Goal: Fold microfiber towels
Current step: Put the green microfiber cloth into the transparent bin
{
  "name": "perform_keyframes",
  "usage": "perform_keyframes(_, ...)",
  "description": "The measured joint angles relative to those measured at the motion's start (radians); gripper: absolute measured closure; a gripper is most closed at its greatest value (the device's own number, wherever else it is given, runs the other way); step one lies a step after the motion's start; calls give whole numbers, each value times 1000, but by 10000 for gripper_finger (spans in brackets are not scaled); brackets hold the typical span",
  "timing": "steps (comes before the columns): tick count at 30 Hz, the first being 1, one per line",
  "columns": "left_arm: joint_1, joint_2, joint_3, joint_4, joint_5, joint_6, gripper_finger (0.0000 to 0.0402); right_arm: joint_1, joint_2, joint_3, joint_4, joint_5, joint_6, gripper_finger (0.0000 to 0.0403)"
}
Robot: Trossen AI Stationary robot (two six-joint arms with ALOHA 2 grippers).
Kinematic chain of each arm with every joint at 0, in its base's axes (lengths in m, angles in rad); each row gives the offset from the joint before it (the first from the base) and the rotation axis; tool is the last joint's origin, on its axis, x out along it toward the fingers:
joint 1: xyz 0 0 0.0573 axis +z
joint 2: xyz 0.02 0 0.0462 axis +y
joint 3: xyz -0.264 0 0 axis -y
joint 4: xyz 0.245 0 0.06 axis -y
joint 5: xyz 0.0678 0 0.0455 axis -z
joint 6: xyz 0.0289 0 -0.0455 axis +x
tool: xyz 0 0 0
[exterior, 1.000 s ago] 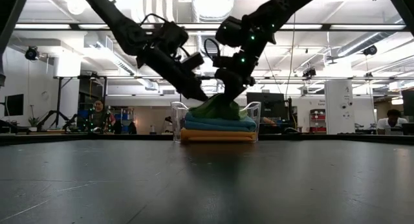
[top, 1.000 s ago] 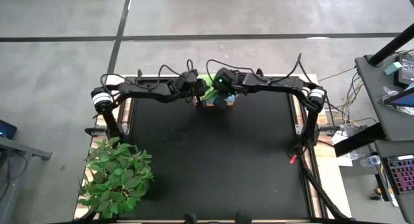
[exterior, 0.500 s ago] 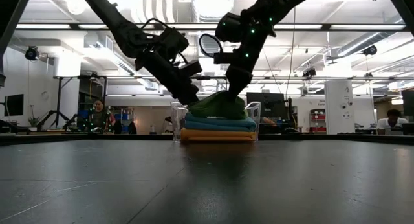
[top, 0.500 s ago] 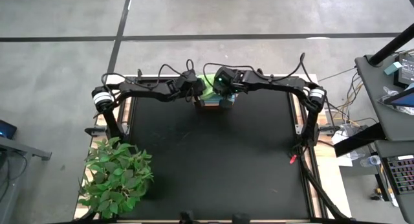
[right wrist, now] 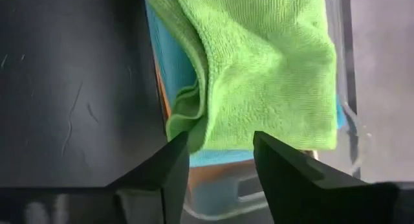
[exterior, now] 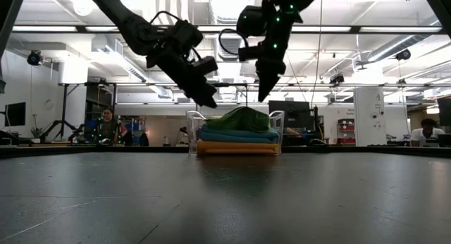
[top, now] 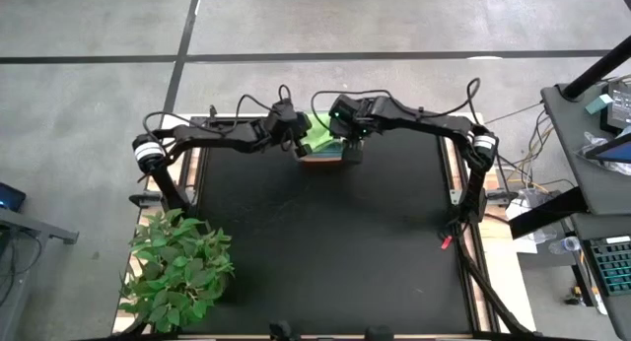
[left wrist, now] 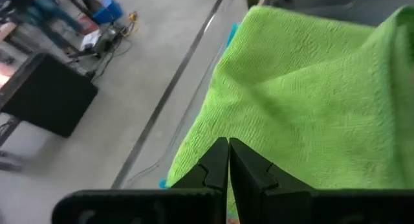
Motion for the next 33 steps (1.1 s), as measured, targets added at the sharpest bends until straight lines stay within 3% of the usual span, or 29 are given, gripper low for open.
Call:
perform_keyframes(2,0,-9,0,-5,56,0,402,-9,0,21,-18,-1,-12,244)
perform_keyframes(7,0,-12,-1,-31,313,0,402,-58,0,15,5,-9,-5,281)
perform_keyframes(9,0,-8,-1,-29,352,0,402,-85,0,-14,54,-42,7,306)
perform_keyframes(16,5,10,-16,-30,353,0,402,-146,0,-161,268,-207,22,388)
perform_keyframes(22,5,52,-15,-28,353,-2,402,-151,0,-233,325,-204,14,394)
perform_keyframes(33,5,58,-8,-31,349,-46,402,-154,-7,-231,276,-75,-16,394)
